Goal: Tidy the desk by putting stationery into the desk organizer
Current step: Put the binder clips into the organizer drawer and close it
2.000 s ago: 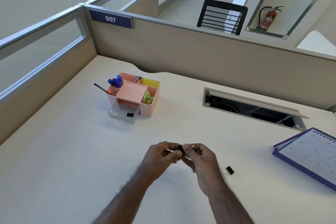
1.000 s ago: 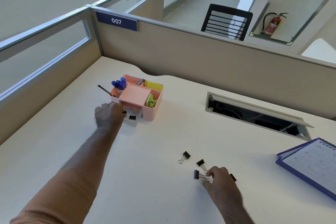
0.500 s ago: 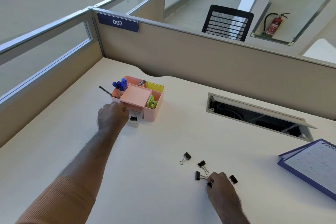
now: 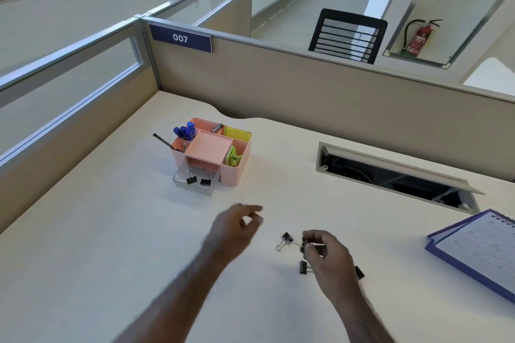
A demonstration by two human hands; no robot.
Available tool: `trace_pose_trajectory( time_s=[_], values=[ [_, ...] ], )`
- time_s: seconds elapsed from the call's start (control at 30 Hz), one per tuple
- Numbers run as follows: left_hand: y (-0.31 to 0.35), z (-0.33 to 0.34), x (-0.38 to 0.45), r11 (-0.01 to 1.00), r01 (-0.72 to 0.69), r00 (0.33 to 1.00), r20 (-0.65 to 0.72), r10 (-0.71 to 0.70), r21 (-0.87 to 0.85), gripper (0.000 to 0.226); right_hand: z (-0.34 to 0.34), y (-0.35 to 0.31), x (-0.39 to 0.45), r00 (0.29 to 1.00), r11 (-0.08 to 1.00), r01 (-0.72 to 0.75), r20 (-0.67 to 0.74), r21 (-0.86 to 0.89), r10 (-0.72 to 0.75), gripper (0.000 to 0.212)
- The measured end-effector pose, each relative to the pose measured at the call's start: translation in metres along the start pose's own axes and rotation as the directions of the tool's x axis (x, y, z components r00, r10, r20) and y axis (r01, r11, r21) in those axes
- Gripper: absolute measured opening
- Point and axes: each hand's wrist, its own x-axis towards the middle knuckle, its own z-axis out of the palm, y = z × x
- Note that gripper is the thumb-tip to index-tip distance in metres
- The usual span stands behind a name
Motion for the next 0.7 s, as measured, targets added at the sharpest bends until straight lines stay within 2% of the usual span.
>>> trace_pose_trajectory(
  time_s=[0.1,0.2,0.37,0.47,0.53,0.57,0.63,0.7],
  values=[
    [0.012,0.016,-0.015,0.968,0.085,0.988,0.146,-0.052,-0.234,0.027,0.010,-0.022,0.002,0.999,0.986,-0.018,0.054,0.168,0.010,0.022],
    [0.023,0.017,-0.018,0.892,0.168,0.981,0.156,-0.112,-0.420,0.020,0.018,-0.036,0.003,0.995,0.970,-0.010,0.100,0.241,-0.014,0.019],
    [0.035,0.002,-0.013,0.829,0.219,0.975,0.137,-0.173,-0.514,0.009,0.026,-0.044,0.003,0.988,0.959,-0.003,0.146,0.283,-0.039,0.024],
    [0.034,-0.010,-0.005,0.856,0.198,0.980,0.110,-0.166,-0.478,0.006,0.023,-0.041,0.001,0.990,0.968,-0.003,0.134,0.251,-0.032,0.025],
    [0.024,-0.026,0.008,0.887,0.162,0.982,-0.016,-0.188,-0.431,0.006,0.016,-0.034,0.000,0.994,0.977,-0.015,0.112,0.212,-0.009,0.023],
    [0.017,-0.036,0.016,0.919,0.142,0.973,-0.118,-0.197,-0.368,0.006,0.011,-0.028,0.000,0.995,0.981,-0.027,0.103,0.190,0.007,0.021],
    [0.001,-0.059,0.032,0.985,0.127,0.932,-0.327,-0.159,-0.115,0.008,-0.001,-0.016,-0.001,0.995,0.986,-0.056,0.086,0.158,0.042,0.018],
    [-0.009,-0.079,0.040,0.978,0.173,0.883,-0.458,-0.101,0.119,0.020,-0.015,-0.002,-0.003,0.998,0.992,-0.063,0.035,0.106,0.059,0.017]
  ],
)
